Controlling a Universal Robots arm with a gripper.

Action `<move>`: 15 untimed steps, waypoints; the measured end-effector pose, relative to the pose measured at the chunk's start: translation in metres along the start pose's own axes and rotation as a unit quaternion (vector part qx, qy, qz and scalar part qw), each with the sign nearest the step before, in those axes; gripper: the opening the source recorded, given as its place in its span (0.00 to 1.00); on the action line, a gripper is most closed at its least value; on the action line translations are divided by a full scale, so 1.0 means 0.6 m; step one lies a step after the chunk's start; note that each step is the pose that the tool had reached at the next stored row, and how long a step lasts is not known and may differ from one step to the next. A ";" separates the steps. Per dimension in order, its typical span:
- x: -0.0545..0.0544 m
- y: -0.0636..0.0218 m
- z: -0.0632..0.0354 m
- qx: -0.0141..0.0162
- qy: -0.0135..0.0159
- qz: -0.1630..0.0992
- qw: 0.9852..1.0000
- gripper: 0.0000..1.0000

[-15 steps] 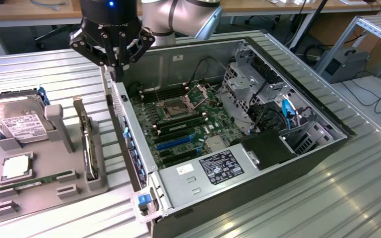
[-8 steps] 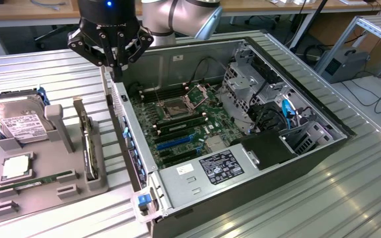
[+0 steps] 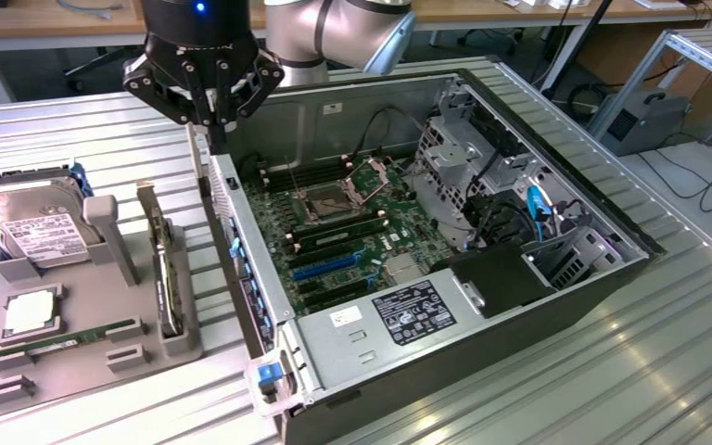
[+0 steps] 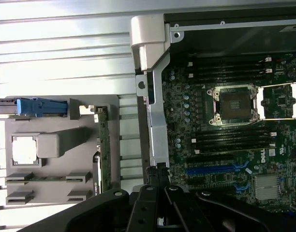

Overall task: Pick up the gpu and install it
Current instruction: 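Reach for the gpu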

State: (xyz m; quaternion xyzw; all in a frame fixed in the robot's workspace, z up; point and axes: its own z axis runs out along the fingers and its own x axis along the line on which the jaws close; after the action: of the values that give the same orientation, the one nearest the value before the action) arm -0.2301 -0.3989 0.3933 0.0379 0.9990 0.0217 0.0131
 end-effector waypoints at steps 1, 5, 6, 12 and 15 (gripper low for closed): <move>0.001 0.000 0.000 0.000 0.000 0.000 1.000 0.11; 0.003 0.000 0.000 0.000 0.000 0.000 1.000 0.11; 0.003 0.000 0.000 0.000 0.000 0.000 1.000 0.11; 0.006 -0.001 0.000 0.000 0.000 0.000 1.000 0.11; 0.008 -0.001 0.000 0.000 0.000 0.000 1.000 0.11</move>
State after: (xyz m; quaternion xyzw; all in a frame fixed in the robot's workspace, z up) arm -0.2351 -0.3989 0.3933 0.0379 0.9990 0.0217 0.0131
